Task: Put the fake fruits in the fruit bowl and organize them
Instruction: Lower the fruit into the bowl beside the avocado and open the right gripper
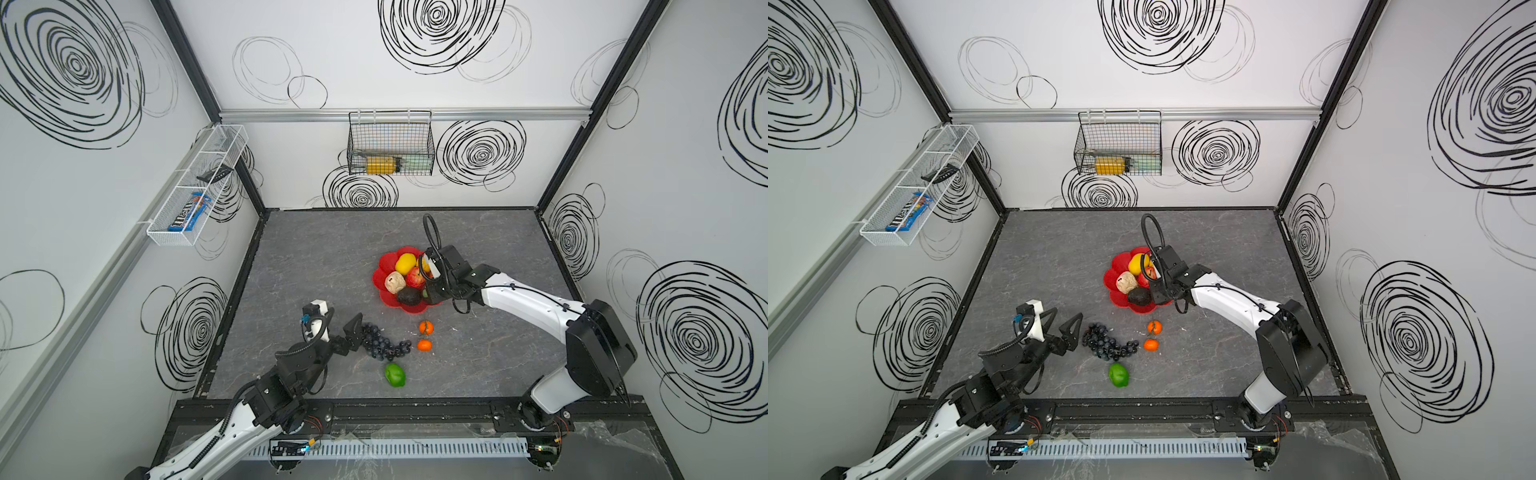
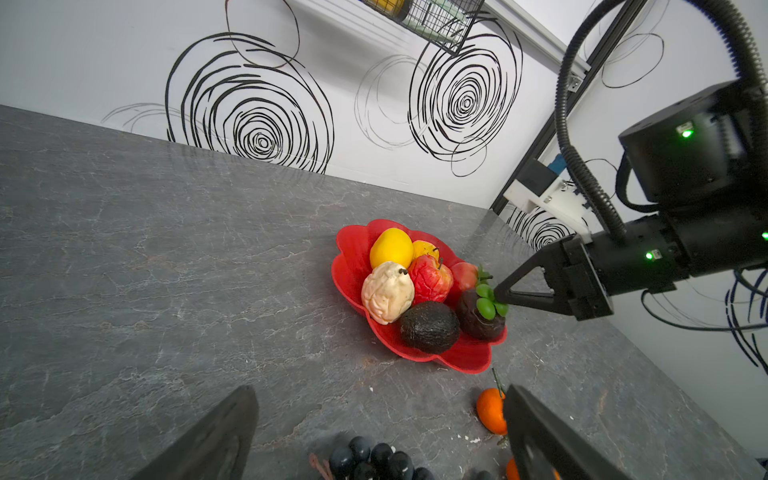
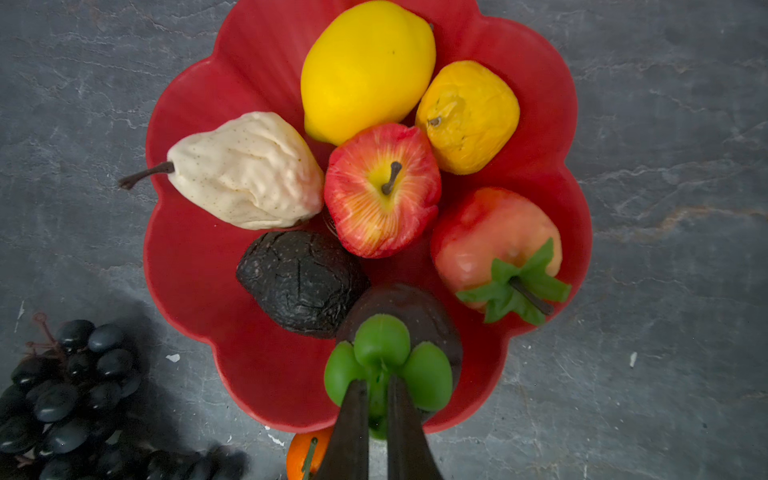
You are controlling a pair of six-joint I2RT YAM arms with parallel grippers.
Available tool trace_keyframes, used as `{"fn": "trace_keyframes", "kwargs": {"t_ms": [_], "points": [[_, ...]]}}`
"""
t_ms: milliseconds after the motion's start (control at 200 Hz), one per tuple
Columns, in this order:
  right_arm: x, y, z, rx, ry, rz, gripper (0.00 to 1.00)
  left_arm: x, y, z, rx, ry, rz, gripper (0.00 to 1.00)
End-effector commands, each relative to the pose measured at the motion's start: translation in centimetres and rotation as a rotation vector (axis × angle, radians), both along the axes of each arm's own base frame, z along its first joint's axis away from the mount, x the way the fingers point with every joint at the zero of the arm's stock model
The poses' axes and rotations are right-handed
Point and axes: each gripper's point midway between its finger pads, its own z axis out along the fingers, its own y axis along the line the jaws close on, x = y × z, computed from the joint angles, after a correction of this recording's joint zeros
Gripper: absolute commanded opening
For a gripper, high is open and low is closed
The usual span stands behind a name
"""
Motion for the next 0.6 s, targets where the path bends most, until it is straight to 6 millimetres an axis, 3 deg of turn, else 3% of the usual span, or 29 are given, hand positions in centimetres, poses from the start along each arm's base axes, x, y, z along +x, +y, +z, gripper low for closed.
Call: {"fn": "trace_keyframes", "kwargs": {"t_ms": [0,415,595], "points": [[0.0,0.2,-1.0,0.012,0.018,-0.004,0.04,0.1,0.1,0.4,-0.020,-0.012,0.004,0.96],[0.1,1.0,-1.8,0.029,0.034,0.011,0.09,0.2,0.0,0.4,-0.021,-0.012,0.004,0.96],[0.1,0.7,-0.6,0.033,0.008,0.004,0.23,0.3,0.0,0.4,-0.016,-0.009,0.004,0.96]]}}
